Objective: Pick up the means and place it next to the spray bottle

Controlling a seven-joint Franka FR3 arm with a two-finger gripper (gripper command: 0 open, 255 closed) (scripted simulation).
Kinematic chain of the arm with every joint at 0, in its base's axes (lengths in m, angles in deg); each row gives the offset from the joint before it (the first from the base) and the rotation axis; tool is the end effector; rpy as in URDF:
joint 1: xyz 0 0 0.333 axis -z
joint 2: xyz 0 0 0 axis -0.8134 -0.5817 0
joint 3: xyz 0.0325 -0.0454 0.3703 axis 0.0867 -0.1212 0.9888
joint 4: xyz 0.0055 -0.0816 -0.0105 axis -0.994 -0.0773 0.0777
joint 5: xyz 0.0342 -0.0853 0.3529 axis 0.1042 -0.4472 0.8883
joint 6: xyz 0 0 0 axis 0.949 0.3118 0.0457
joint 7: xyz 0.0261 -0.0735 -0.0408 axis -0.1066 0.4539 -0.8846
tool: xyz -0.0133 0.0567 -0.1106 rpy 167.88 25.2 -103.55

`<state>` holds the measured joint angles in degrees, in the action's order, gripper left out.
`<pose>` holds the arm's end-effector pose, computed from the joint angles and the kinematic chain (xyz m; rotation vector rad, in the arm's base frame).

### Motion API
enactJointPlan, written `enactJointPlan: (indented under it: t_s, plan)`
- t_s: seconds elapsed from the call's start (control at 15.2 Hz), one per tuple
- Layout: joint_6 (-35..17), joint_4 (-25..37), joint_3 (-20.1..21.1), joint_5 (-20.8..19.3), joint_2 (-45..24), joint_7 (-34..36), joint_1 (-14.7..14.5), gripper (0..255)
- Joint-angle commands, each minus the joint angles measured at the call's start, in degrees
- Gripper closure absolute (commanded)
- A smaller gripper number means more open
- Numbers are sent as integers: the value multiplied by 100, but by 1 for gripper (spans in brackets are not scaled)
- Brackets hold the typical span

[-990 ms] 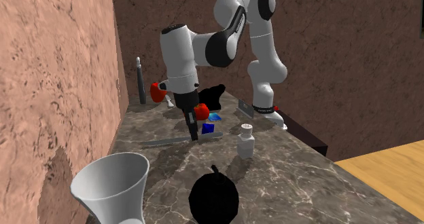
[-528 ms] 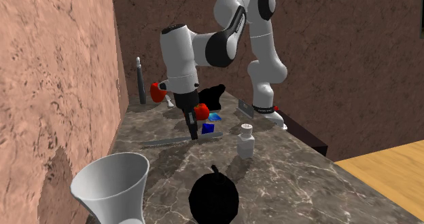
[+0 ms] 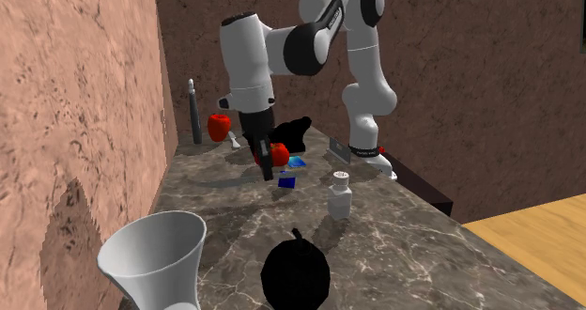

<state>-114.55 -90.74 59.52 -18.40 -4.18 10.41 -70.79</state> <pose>0.4213 0.3851 0.4313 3.0863 0.1505 -0.2114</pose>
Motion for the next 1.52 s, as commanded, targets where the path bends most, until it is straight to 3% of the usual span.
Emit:
enactJointPlan:
  t_s: [0.0,1.45]
  plan:
    - [148,81,7,39,74,-30,16,255]
    - [1744,1313,53,248,486,-112,56,255]
